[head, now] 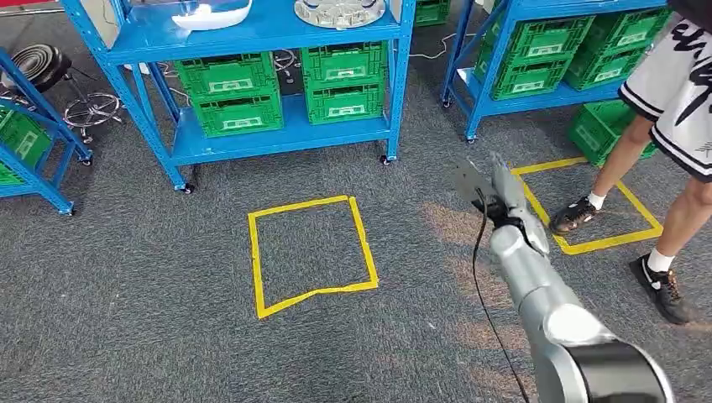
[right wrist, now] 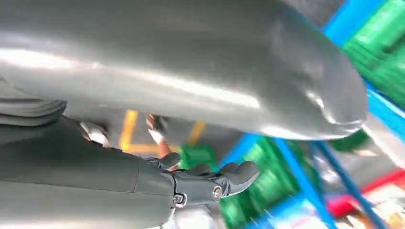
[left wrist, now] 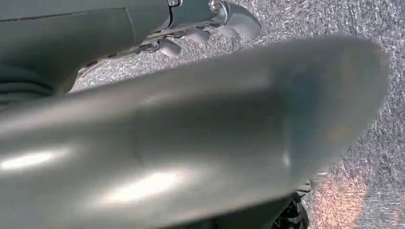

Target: Take the parts from the cabinet and place them on the table.

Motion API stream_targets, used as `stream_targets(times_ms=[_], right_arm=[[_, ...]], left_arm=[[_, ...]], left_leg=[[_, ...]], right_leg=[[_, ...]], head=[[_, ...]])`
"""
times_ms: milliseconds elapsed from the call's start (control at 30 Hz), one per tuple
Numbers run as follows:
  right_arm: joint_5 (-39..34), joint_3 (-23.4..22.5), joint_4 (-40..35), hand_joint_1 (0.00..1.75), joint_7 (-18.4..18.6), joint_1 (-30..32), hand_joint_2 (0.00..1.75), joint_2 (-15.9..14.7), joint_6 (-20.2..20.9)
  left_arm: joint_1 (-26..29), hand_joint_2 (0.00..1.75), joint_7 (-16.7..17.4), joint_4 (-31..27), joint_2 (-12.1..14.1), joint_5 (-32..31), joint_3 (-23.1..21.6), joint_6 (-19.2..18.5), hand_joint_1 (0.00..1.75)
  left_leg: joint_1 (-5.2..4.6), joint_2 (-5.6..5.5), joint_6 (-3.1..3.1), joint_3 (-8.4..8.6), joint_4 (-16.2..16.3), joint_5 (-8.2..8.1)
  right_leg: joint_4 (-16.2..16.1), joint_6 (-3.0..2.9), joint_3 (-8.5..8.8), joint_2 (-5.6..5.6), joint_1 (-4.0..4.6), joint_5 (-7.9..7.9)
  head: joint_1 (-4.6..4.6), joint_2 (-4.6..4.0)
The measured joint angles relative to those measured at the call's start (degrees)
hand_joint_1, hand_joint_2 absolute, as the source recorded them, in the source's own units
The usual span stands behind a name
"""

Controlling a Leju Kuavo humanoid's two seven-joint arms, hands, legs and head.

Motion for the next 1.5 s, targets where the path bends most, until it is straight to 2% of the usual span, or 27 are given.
stream_targets(times_ms=[267, 600, 767, 1000, 1133, 1167, 1200, 1233, 1300, 1333, 1367, 1400, 1433, 1500], right_arm=[[8.56, 9.17, -4.87, 0.00, 1.29, -7.73, 0.00, -1.44, 1.86], [15.45, 24.05, -8.98, 0.00, 2.34, -9.18, 0.00, -3.21, 3.50], [14.86, 28.08, -9.37, 0.00, 2.62, -8.44, 0.00, -3.21, 3.39], [13.68, 31.29, -9.37, 0.00, 1.68, -7.64, 0.00, -3.50, 3.65], [12.98, 33.50, -9.37, 0.00, 0.92, -6.18, 0.00, -3.65, 3.69], [12.93, 33.74, -9.37, 0.00, 0.90, -5.93, 0.00, -3.65, 3.65], [12.85, 33.92, -9.37, 0.00, 0.92, -5.62, 0.00, -3.69, 3.58], [12.76, 34.25, -9.37, 0.00, 0.90, -5.54, 0.00, -3.67, 3.54], [12.61, 35.01, -9.37, 0.00, 0.92, -5.31, 0.00, -3.67, 3.45], [12.52, 35.16, -9.37, 0.00, 0.92, -4.87, 0.00, -3.69, 3.41], [12.47, 35.30, -9.35, 0.00, 0.92, -4.47, 0.00, -3.72, 3.34], [12.41, 35.56, -9.35, 0.00, 0.92, -4.13, 0.00, -3.78, 3.30], [12.39, 35.69, -9.35, 0.00, 0.94, -3.96, 0.00, -3.80, 3.28], [12.28, 35.99, -9.37, 0.00, 0.96, -3.94, 0.00, -3.89, 3.17]], left_arm=[[-1.63, 0.00, 0.57, 1.33, -0.50, -3.76, 1.77, 0.33, 0.00], [-2.90, 0.00, 0.90, 2.67, -0.94, -7.44, 3.82, 0.39, 0.00], [-2.60, 0.00, -0.68, 3.10, -1.07, -7.44, 4.85, 0.52, 0.00], [-2.71, 0.00, -0.98, 3.30, -1.07, -7.79, 5.64, 0.52, 0.00], [-2.77, 0.00, -1.00, 3.30, -1.07, -7.79, 5.75, 0.68, 0.00], [-2.78, 0.00, -1.01, 3.30, -1.07, -7.79, 5.75, 0.74, 0.00], [-2.76, 0.00, -1.01, 3.30, -1.20, -7.79, 5.75, 0.83, 0.00], [-2.76, 0.00, -1.05, 3.30, -1.22, -7.79, 5.75, 0.94, 0.00], [-2.67, 0.00, -1.07, 3.32, -1.25, -7.79, 5.77, 1.05, 0.00], [-2.55, 0.00, -1.07, 3.37, -1.22, -7.79, 5.79, 1.14, 0.00], [-2.47, 0.00, -0.98, 3.39, -1.22, -7.79, 5.82, 1.18, 0.00], [-2.39, 0.00, -0.96, 3.45, -1.22, -7.79, 5.84, 1.22, 0.00], [-2.35, 0.00, -0.96, 3.48, -1.29, -7.79, 5.84, 1.29, 0.00], [-2.35, 0.00, -0.79, 3.54, -1.38, -7.87, 5.84, 1.33, 0.00]], left_leg=[[0.00, -0.05, -0.05, 0.25, 0.01, 0.05], [0.01, -0.03, -0.06, 0.24, 0.00, 0.05], [0.01, -0.10, -0.07, 0.17, 0.00, 0.06], [-0.25, -0.12, 0.04, -0.10, 0.43, 0.00], [-0.43, -0.06, 0.59, -0.49, 0.66, -0.04], [-0.27, 0.07, 0.95, -0.41, 0.19, 0.21], [0.28, 0.38, 1.34, -0.01, -0.48, 0.56], [0.27, 0.50, 1.60, 0.15, -0.78, 0.49], [0.29, 0.92, 1.80, 0.17, -0.77, 0.27], [0.30, 1.09, 1.79, 0.28, -0.75, 0.11], [0.34, 1.15, 1.64, 0.45, -0.72, -0.12], [0.38, 1.15, 1.46, 0.79, -0.71, -0.48], [0.49, 1.19, 1.23, 1.28, -0.69, -0.87], [0.84, 1.36, 0.51, 2.59, -0.60, -2.00]], right_leg=[[0.02, -0.01, -0.05, 0.01, 0.00, 0.03], [0.03, -0.02, -0.08, 0.01, 0.01, 0.05], [0.03, -0.02, -0.13, 0.00, 0.01, 0.05], [-0.01, 0.24, -0.24, 0.00, -0.23, 0.23], [-0.33, 0.73, -0.44, 0.13, -0.37, 0.44], [-0.39, 0.99, -0.45, 0.20, -0.24, 0.49], [0.03, 1.03, -0.60, -0.28, -0.46, 0.32], [2.26, 1.14, -1.79, -1.59, -0.19, -0.70], [10.84, 1.37, -6.58, -2.00, -0.28, -4.26], [15.33, 1.48, -9.26, -2.00, -0.31, -5.33], [17.77, 1.54, -11.06, -2.02, -0.41, -5.37], [17.30, 1.58, -11.53, -2.11, -0.55, -3.93], [14.39, 1.56, -10.55, -2.24, -0.66, -1.43], [3.79, 1.70, -5.98, -2.92, -0.84, 4.90]], head=[[0.00, 0.00], [0.00, 0.02], [0.00, 0.00], [-0.02, 0.00], [0.00, 0.00], [-0.02, 0.00], [0.00, 0.00], [0.22, 0.00], [0.31, 0.00], [0.35, 0.00], [0.35, 0.00], [0.35, 0.00], [0.33, 0.00], [0.35, 0.00]])
